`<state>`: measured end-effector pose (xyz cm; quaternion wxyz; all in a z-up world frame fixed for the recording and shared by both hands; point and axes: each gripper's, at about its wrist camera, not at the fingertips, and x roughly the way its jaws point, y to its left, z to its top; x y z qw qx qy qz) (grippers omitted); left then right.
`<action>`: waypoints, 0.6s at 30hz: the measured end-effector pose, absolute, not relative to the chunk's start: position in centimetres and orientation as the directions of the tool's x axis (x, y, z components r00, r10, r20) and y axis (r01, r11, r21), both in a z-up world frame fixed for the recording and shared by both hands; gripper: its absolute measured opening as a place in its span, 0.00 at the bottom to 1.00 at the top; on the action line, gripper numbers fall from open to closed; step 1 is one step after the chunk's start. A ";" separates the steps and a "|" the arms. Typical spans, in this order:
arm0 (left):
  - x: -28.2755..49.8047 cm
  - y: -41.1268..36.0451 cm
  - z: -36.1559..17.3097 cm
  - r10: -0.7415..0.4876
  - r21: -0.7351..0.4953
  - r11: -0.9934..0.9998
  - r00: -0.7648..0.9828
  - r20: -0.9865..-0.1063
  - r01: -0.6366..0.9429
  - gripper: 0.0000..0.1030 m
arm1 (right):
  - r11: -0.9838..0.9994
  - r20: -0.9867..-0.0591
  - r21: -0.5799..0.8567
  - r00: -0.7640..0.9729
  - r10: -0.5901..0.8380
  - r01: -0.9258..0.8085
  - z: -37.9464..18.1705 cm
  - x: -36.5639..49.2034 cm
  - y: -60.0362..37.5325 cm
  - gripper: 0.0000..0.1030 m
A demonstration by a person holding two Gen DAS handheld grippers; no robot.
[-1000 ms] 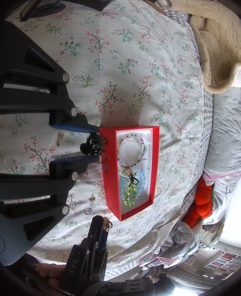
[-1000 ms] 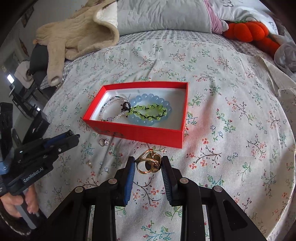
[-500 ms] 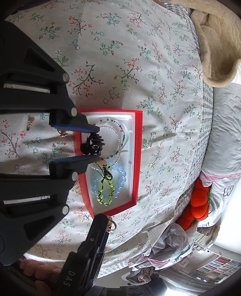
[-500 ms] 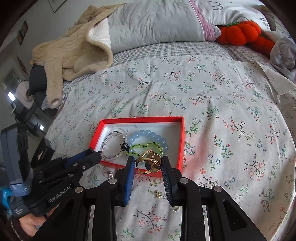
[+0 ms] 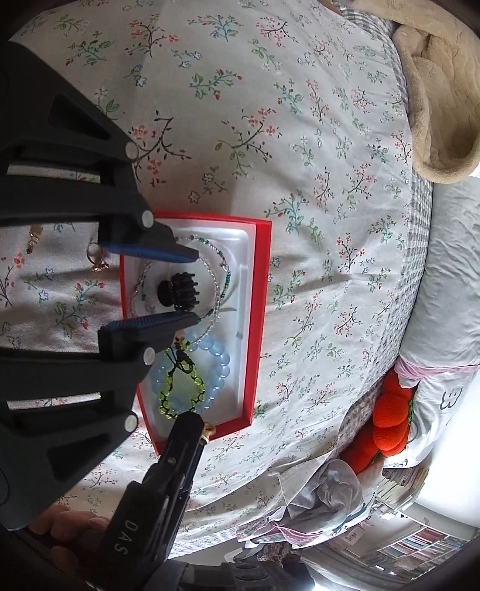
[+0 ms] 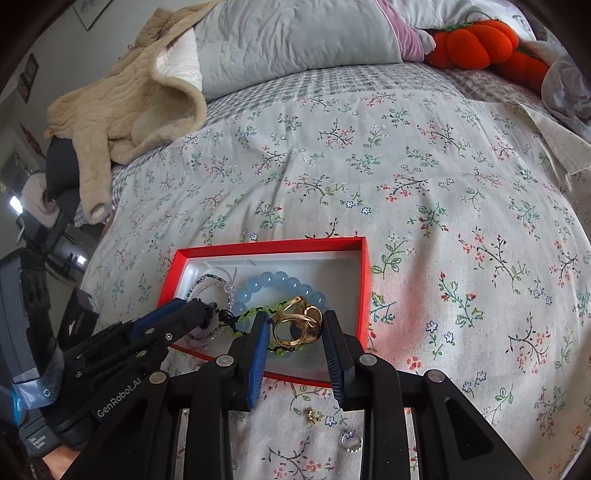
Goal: Organize jewelry
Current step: 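Carry the hair clip and gold rings over the red box with both grippers, then lower both items into the box and open both grippers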
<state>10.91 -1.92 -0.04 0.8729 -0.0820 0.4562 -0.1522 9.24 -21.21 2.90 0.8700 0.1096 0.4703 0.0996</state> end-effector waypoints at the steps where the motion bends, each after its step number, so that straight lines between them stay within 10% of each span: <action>1: 10.9 -1.7 0.1 -0.339 -0.283 0.941 0.540 -0.770 0.187 0.31 | 0.953 -0.793 0.295 0.537 0.286 -0.072 3.0 9.2 -21.4 0.30; 18: 8.6 0.1 2.0 -0.312 -0.257 0.950 0.562 -0.766 0.177 0.55 | 0.950 -0.766 0.296 0.570 0.297 -0.096 5.5 6.4 -22.3 0.51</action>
